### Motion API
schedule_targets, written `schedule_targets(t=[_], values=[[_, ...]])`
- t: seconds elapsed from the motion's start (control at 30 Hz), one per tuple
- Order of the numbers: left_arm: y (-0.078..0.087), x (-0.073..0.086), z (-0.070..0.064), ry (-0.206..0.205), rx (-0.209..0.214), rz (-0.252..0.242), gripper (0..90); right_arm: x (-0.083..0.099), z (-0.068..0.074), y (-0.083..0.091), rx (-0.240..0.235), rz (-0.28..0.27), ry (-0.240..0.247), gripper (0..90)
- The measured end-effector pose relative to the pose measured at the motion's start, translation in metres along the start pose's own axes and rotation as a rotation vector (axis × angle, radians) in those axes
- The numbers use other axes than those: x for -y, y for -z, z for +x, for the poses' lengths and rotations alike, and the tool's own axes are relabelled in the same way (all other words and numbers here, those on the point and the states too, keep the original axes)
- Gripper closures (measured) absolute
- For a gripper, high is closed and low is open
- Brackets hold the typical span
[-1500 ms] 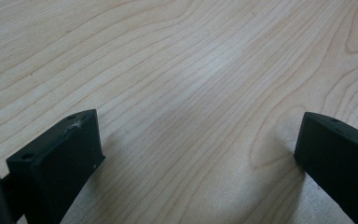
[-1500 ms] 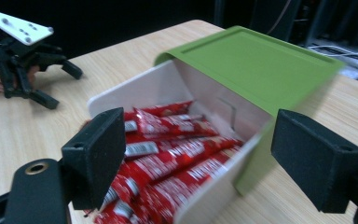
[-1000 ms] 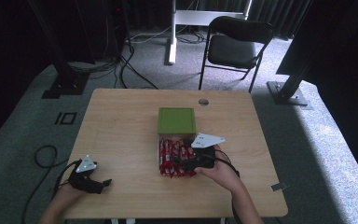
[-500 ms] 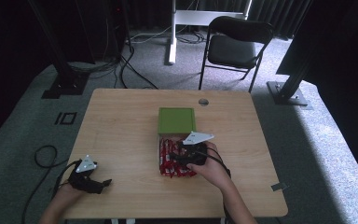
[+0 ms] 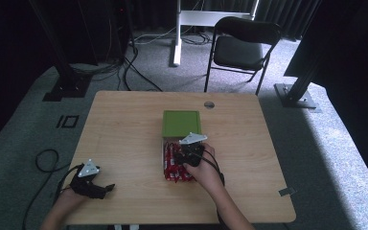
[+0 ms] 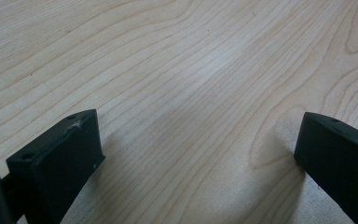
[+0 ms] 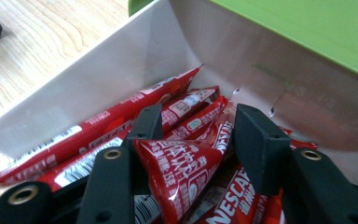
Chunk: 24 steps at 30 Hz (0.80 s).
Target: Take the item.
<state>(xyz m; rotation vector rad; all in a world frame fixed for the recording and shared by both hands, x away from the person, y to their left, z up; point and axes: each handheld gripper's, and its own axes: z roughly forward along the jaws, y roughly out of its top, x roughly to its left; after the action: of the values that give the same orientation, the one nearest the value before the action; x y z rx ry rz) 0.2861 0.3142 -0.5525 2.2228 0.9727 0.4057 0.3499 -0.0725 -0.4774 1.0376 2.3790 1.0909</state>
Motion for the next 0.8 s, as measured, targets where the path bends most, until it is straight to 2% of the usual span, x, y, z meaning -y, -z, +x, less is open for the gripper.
schedule_targets(t=[0.1, 0.2, 0.27, 0.33, 0.37, 0.43, 0.5, 0.6, 0.7, 0.77, 0.8], values=[[0.0, 0.0, 0.0, 0.0, 0.0, 0.0, 1.5, -0.002, 0.003, -0.004, 0.025, 0.046, -0.023, 56.5], [0.0, 0.0, 0.0, 0.0, 0.0, 0.0, 1.5, -0.003, 0.004, -0.007, 0.043, 0.069, -0.038, 60.9], [0.0, 0.0, 0.0, 0.0, 0.0, 0.0, 1.5, -0.004, 0.004, -0.007, 0.045, 0.074, -0.05, 64.8], [0.0, 0.0, 0.0, 0.0, 0.0, 0.0, 1.6, -0.005, 0.003, -0.007, 0.072, 0.077, -0.04, 71.7], [0.0, 0.0, 0.0, 0.0, 0.0, 0.0, 1.6, -0.005, 0.003, -0.007, 0.072, 0.077, -0.04, 71.7], [0.0, 0.0, 0.0, 0.0, 0.0, 0.0, 1.6, -0.005, 0.001, -0.005, 0.065, 0.057, -0.042, 76.6], [0.0, 0.0, 0.0, 0.0, 0.0, 0.0, 1.6, -0.006, 0.0, -0.002, 0.061, 0.04, -0.054, 77.5], [0.0, 0.0, 0.0, 0.001, 0.0, -0.001, 1.6, -0.007, 0.001, 0.001, 0.059, 0.038, -0.046, 77.7], [0.0, 0.0, 0.0, -0.001, 0.0, 0.001, 1.6, -0.009, 0.001, 0.012, 0.053, -0.004, -0.051, 78.6], [0.0, 0.0, 0.0, 0.001, 0.0, 0.0, 1.6, -0.01, 0.002, 0.018, 0.054, -0.013, -0.045, 78.6], [0.0, 0.0, 0.0, 0.0, 0.0, -0.001, 1.6, -0.01, 0.002, 0.021, 0.046, -0.031, -0.058, 78.7]])
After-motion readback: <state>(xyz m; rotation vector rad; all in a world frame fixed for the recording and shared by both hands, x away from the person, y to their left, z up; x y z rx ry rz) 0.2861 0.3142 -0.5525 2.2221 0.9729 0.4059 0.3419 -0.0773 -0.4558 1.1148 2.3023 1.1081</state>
